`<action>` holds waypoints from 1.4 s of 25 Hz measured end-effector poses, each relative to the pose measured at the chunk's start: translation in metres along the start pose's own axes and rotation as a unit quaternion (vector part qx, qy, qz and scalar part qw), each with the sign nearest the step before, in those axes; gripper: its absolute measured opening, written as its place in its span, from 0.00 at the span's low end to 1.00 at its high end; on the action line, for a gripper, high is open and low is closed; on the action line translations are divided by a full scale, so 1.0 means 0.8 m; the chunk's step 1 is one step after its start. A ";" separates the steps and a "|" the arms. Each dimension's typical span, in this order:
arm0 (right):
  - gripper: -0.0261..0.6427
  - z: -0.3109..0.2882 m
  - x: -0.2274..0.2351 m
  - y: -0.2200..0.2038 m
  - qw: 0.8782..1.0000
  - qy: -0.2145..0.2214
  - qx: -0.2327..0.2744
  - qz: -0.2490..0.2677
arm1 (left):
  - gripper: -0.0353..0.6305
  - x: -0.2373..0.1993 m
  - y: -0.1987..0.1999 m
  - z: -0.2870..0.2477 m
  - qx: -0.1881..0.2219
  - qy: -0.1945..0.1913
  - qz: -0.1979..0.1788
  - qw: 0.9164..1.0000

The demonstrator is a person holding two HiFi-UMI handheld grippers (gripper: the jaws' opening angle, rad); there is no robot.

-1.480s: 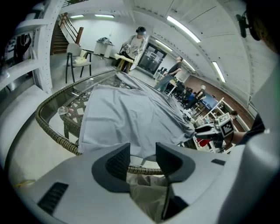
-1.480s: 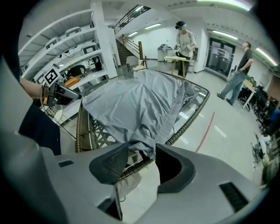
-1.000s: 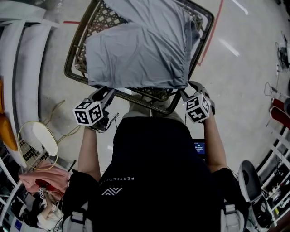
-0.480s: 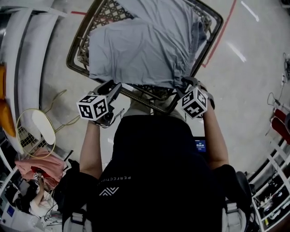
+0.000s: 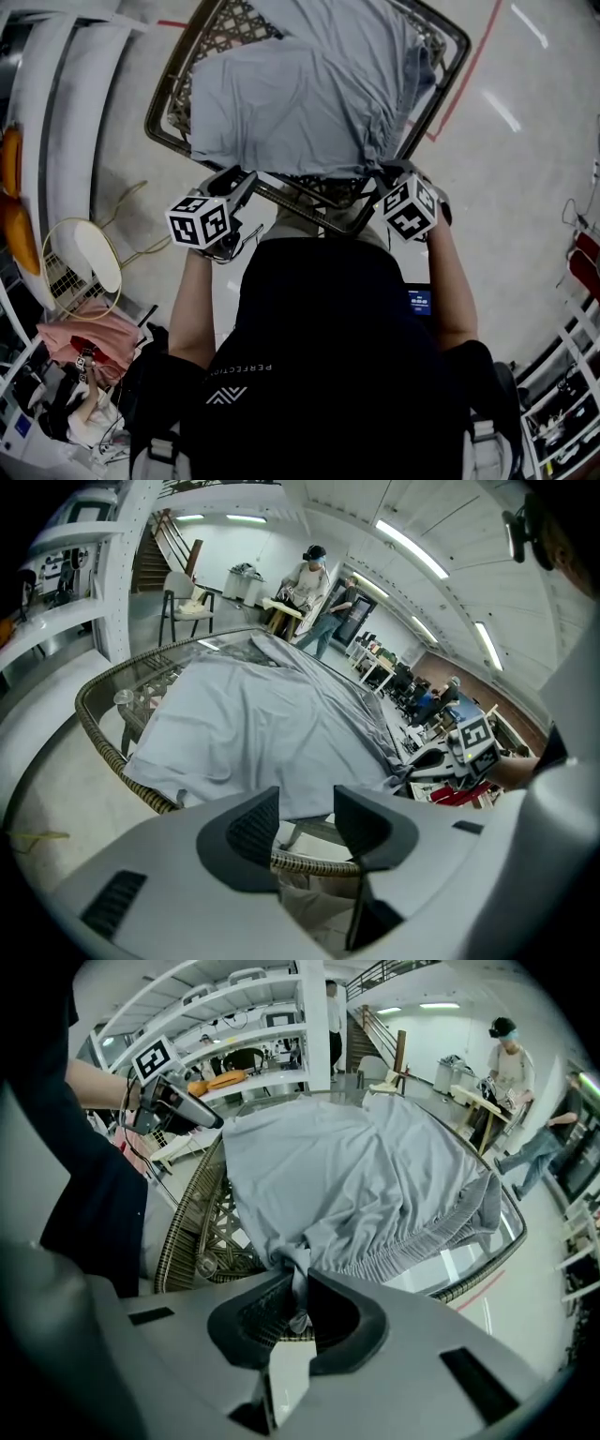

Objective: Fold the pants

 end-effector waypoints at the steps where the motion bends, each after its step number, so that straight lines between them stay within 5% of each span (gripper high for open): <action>1: 0.11 0.002 0.000 0.001 1.000 0.005 -0.003 -0.004 | 0.33 0.001 -0.001 -0.001 -0.001 0.000 -0.001 1.000; 22: 0.11 0.015 -0.001 0.061 0.997 0.015 -0.035 -0.063 | 0.42 -0.070 0.015 0.014 -0.019 0.047 -0.087 0.995; 30: 0.11 0.018 -0.005 0.060 0.995 0.016 -0.052 -0.084 | 0.46 -0.100 0.019 0.014 -0.079 0.036 -0.169 0.982; 35: 0.11 0.012 -0.009 0.066 0.994 0.014 -0.061 -0.091 | 0.49 -0.105 0.015 0.006 -0.142 0.002 -0.252 0.957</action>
Point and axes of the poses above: the fingertips, and each gripper's own axes: z backward along the fingers, x to its right, y out of its top, the point moved 1 cm from there along z, backward along the fingers, and after that the axes turned 10 degrees about x, right-handed, at the moved point
